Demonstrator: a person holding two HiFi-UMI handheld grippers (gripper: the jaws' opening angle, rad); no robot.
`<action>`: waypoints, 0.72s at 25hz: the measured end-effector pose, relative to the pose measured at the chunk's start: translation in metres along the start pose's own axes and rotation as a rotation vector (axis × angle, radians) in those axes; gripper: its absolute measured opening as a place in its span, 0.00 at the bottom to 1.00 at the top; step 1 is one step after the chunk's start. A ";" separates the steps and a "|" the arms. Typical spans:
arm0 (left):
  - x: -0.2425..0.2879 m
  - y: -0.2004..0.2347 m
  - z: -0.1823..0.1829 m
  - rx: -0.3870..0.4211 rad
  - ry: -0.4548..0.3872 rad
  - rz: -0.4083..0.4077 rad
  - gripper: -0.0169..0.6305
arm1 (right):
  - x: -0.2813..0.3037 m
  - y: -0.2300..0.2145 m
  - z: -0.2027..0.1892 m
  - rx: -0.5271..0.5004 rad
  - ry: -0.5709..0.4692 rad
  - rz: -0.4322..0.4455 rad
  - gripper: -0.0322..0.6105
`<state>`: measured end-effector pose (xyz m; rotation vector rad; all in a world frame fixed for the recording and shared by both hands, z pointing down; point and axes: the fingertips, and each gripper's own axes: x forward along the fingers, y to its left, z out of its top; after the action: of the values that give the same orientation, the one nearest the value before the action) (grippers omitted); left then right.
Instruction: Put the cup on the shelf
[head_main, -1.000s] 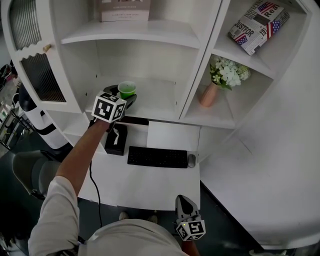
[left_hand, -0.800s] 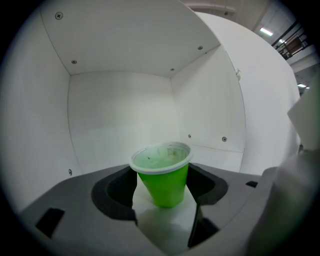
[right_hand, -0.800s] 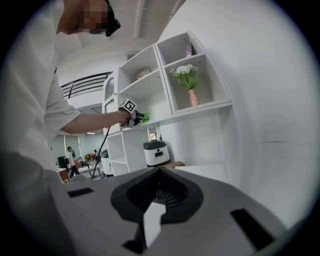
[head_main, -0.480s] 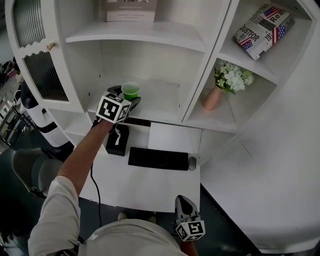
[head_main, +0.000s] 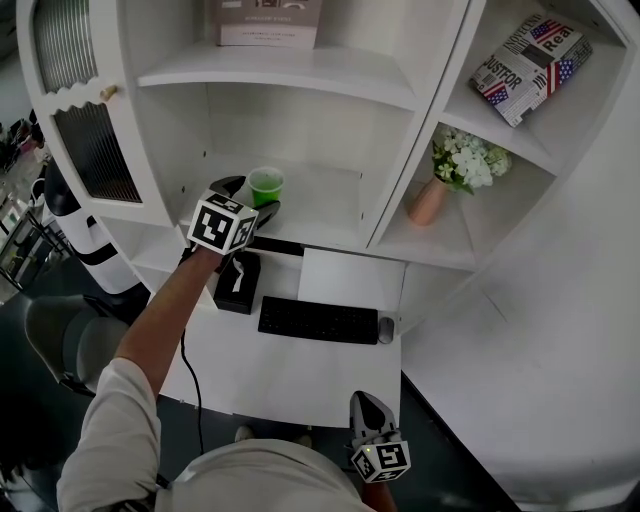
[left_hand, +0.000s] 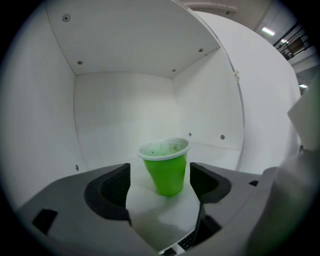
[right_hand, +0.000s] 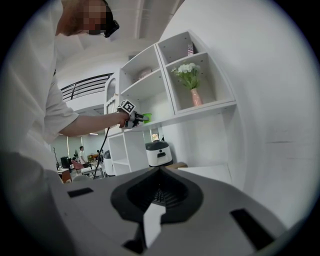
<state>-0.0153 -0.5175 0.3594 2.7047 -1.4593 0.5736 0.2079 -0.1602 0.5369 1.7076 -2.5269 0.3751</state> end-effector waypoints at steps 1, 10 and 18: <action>-0.004 0.001 0.000 -0.001 -0.006 0.004 0.58 | 0.001 0.001 0.001 -0.002 -0.001 0.003 0.06; -0.063 -0.005 0.006 -0.001 -0.110 0.008 0.48 | 0.016 0.012 0.017 -0.039 -0.015 0.052 0.06; -0.117 -0.019 0.006 0.000 -0.181 -0.006 0.44 | 0.031 0.032 0.027 -0.075 -0.021 0.106 0.06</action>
<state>-0.0559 -0.4141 0.3191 2.8251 -1.4870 0.3354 0.1690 -0.1835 0.5114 1.5639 -2.6178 0.2662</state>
